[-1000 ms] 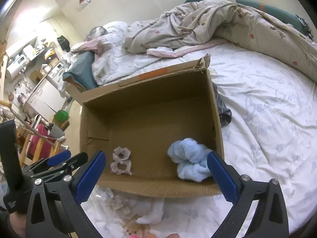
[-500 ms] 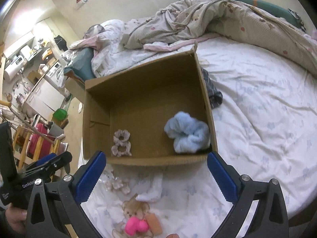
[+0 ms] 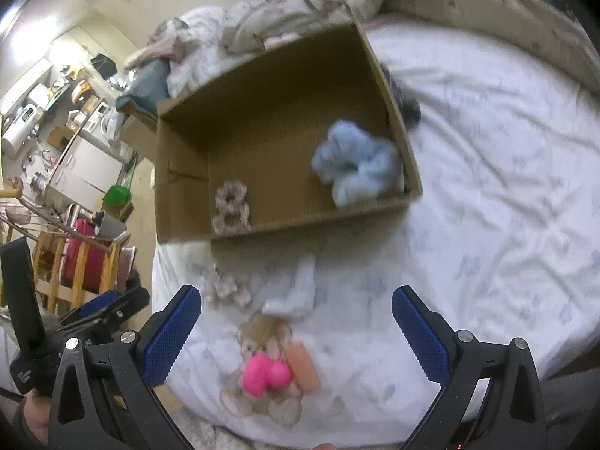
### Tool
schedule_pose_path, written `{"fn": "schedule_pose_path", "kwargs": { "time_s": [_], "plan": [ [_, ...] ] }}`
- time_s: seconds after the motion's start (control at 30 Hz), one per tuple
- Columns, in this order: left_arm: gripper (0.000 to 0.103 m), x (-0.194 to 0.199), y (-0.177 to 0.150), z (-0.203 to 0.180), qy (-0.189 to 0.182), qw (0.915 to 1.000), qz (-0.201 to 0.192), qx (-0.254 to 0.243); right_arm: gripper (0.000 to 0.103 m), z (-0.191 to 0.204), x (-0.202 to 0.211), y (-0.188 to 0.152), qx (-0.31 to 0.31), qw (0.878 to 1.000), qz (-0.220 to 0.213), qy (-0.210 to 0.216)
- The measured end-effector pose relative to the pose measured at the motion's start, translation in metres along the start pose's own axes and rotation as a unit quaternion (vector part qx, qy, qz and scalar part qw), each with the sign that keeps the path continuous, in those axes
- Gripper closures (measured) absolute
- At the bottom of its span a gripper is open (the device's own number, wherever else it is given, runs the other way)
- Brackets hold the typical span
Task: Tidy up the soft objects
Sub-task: 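Grasp the pink heart squishy with the left tool while the right tool grasps the tan cylinder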
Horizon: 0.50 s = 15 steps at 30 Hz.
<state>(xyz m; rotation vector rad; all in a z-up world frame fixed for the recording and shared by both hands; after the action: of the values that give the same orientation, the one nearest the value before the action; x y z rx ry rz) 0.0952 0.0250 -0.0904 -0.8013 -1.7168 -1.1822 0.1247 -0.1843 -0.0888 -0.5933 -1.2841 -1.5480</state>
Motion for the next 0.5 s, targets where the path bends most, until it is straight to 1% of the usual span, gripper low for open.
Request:
{"fn": "schedule_pose_path", "kwargs": {
  "time_s": [0.17,0.27,0.3,0.33,0.4,0.43,0.47,0.5],
  "plan": [
    [0.007,-0.005,-0.006,0.012,0.01,0.9998,0.01,0.013,0.0,-0.007,-0.017,-0.019,-0.023,0.998,0.049,0.019],
    [0.007,-0.01,-0.004,0.02,0.02,0.9995,0.013,0.023,0.0,-0.007,-0.032,-0.032,-0.03,0.995,0.09,0.035],
    [0.007,-0.012,-0.003,0.024,0.023,0.9991,0.017,0.031,0.004,-0.005,-0.038,-0.037,-0.027,0.993,0.106,0.038],
    [0.007,-0.014,-0.003,0.026,0.022,0.9988,0.021,0.038,0.013,-0.002,-0.044,-0.042,-0.017,0.992,0.122,0.036],
    [0.007,-0.017,-0.003,0.028,0.021,0.9983,0.029,0.046,0.051,0.005,-0.058,-0.05,0.004,0.988,0.153,0.032],
    [0.007,-0.018,-0.004,0.029,0.021,0.9982,0.031,0.047,0.058,0.008,-0.065,-0.054,0.007,0.985,0.166,0.04],
    [0.007,-0.019,-0.004,0.028,0.021,0.9981,0.033,0.047,0.061,0.011,-0.07,-0.057,0.01,0.983,0.178,0.044],
    [0.007,-0.02,-0.005,0.027,0.019,0.9982,0.035,0.045,0.061,0.013,-0.076,-0.061,0.015,0.981,0.186,0.044]
  ]
}}
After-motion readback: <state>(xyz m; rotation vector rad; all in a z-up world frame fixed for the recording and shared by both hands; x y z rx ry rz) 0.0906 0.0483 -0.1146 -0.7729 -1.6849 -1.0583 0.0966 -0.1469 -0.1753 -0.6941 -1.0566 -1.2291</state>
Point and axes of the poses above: each gripper's, at about its wrist camera, not at the fingertips, and x roughly against the way its jaws point, z to its left, y to its top, the point moved 7 cm from there along -x, roughly the way its jaws point, and after that the axes turned 12 degrees about x, right-handed, at the moved point
